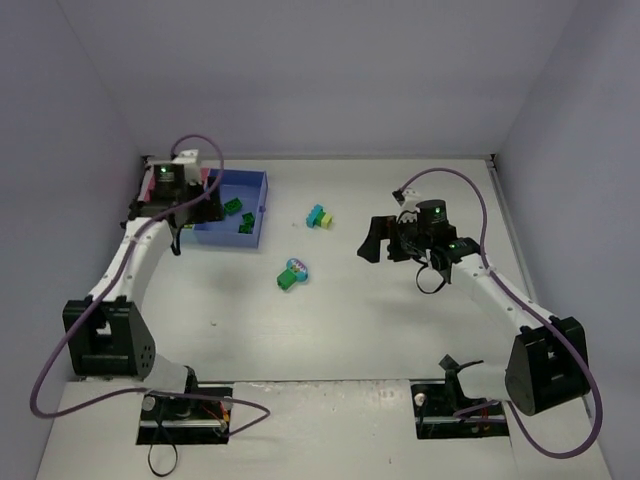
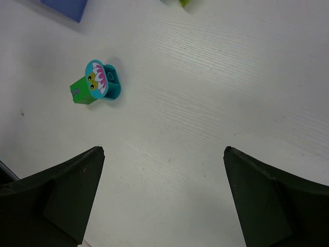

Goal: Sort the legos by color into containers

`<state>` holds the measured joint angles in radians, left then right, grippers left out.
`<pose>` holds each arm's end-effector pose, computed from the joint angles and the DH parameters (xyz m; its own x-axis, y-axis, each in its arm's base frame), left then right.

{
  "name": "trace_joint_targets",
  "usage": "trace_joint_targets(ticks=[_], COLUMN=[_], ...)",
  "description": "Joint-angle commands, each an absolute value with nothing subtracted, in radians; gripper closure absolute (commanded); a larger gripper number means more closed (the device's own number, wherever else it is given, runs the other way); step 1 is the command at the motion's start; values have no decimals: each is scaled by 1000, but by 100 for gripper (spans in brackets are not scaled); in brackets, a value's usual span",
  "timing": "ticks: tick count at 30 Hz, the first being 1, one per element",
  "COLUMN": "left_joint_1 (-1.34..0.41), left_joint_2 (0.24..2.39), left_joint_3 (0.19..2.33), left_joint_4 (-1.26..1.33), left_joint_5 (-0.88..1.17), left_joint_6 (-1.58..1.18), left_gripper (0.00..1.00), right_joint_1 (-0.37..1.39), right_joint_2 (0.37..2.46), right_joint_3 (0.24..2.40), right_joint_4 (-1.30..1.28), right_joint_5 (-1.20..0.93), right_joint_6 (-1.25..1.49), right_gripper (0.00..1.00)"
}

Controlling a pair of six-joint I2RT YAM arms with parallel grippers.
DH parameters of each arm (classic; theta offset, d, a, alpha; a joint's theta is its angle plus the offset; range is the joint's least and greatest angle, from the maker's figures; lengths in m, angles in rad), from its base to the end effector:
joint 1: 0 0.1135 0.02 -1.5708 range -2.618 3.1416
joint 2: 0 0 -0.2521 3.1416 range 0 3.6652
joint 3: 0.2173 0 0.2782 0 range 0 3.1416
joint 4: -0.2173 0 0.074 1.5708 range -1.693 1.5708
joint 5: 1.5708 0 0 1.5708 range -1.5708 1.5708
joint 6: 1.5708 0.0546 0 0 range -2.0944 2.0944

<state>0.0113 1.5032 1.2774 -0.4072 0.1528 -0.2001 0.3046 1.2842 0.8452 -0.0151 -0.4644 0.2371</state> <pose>0.3844 -0.0040 0.2870 -0.6019 -0.2033 -0.7723 -0.0082 0.9686 -0.2485 0.3079 0.1224 0.2403 -0.5599 0.0441 -0.8274 -0.5356 0.7426 0.4021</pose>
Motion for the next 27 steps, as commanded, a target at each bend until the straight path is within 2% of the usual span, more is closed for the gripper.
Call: trace_joint_targets(ticks=[1,8,22,27], left_joint_1=[-154,-414,-505,-508], left_joint_2=[1396,1371,1581,1660], left_joint_3=[1189,1036,1015,1052], left_joint_4=[-379,-353,-220,-238], left_joint_5=[270,314,321,305], left_joint_6=[-169,-35,-12,-5], left_gripper=[29,29,30,38], right_joint_1=[307,339,359,357], right_joint_2=[1302,1348,1318,1301], right_joint_3=[916,931,897,882], right_joint_4=[66,87,87,84], right_joint_5=[-508,-545,-546,-545], right_joint_6=[210,219,230,236], right_gripper=[2,2,2,2])
